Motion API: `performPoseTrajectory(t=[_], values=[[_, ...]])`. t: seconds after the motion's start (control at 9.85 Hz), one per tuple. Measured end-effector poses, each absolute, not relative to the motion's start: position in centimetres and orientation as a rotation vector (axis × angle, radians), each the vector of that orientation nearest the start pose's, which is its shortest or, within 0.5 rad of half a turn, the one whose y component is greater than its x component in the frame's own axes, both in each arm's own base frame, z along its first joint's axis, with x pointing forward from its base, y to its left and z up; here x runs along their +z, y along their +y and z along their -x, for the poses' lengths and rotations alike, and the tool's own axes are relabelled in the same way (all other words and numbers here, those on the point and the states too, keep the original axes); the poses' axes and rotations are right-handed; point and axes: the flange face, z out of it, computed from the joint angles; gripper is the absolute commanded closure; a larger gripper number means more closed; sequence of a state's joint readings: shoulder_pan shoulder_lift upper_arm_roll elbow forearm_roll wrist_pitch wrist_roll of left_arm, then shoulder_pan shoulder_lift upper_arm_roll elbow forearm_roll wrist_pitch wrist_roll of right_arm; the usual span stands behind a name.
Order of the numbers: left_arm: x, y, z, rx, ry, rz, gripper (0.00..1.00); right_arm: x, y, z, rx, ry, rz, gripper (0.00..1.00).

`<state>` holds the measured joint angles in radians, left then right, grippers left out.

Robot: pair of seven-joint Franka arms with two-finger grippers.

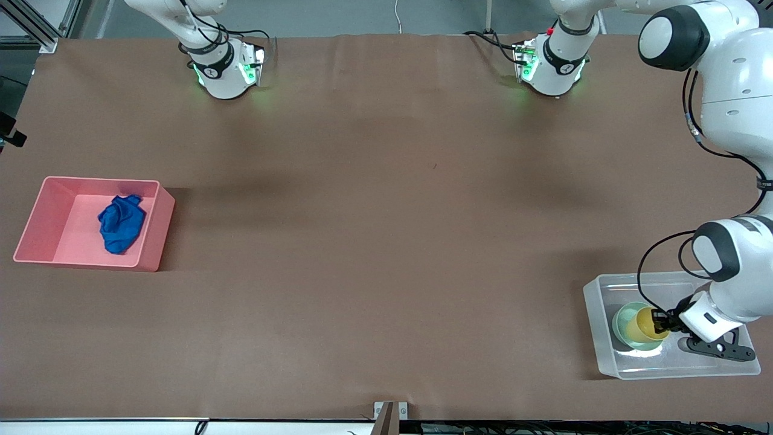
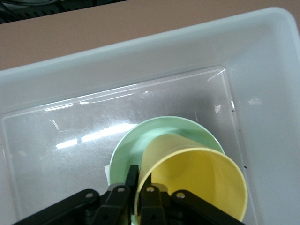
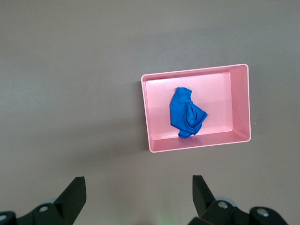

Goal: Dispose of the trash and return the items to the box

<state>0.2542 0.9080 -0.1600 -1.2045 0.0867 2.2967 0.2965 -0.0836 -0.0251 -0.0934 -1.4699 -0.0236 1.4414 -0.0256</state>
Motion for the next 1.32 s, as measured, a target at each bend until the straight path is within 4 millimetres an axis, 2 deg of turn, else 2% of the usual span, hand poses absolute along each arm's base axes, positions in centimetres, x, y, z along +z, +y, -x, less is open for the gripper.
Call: performPoseTrajectory(t=[0.1,0.3,0.41,0.51,0.61,0.81,0.91,1.12,1.32], values=[[25.6,11.0,-77.2,-0.329,0.258,3.124,0.0,67.4,-9.7,-52.4,0.009,0.243,3.153,0.0],[28.2,10.6,-77.4,-0.368,0.253,3.118,0.0,67.4,-9.8,-52.4,0.009,0.243,3.153,0.0],[30.5,10.2,-77.2,-0.368,0.263,3.115,0.0,67.4,-9.8,-52.4,0.009,0.243,3.153,0.0],[34.0,9.4,-76.8,-0.356,0.283,3.116,0.0,67.4,-9.8,-52.4,0.01,0.243,3.153,0.0],[38.0,7.7,-76.0,-0.327,0.309,3.129,0.0,67.3,-9.8,-52.4,0.01,0.243,3.153,0.0],[45.0,3.7,-73.2,-0.285,0.325,3.142,0.0,67.3,-9.8,-52.4,0.011,0.243,3.153,0.0],[47.6,1.6,-71.5,-0.278,0.313,3.145,0.0,67.3,-9.8,-52.4,0.011,0.243,3.153,0.0],[51.5,-2.5,-67.5,-0.235,0.324,3.137,0.0,67.3,-9.8,-52.4,0.015,0.243,3.152,0.0],[55.4,-4.1,-63.9,-0.179,0.326,3.127,0.0,67.3,-9.8,-52.4,0.016,0.243,3.152,0.0]])
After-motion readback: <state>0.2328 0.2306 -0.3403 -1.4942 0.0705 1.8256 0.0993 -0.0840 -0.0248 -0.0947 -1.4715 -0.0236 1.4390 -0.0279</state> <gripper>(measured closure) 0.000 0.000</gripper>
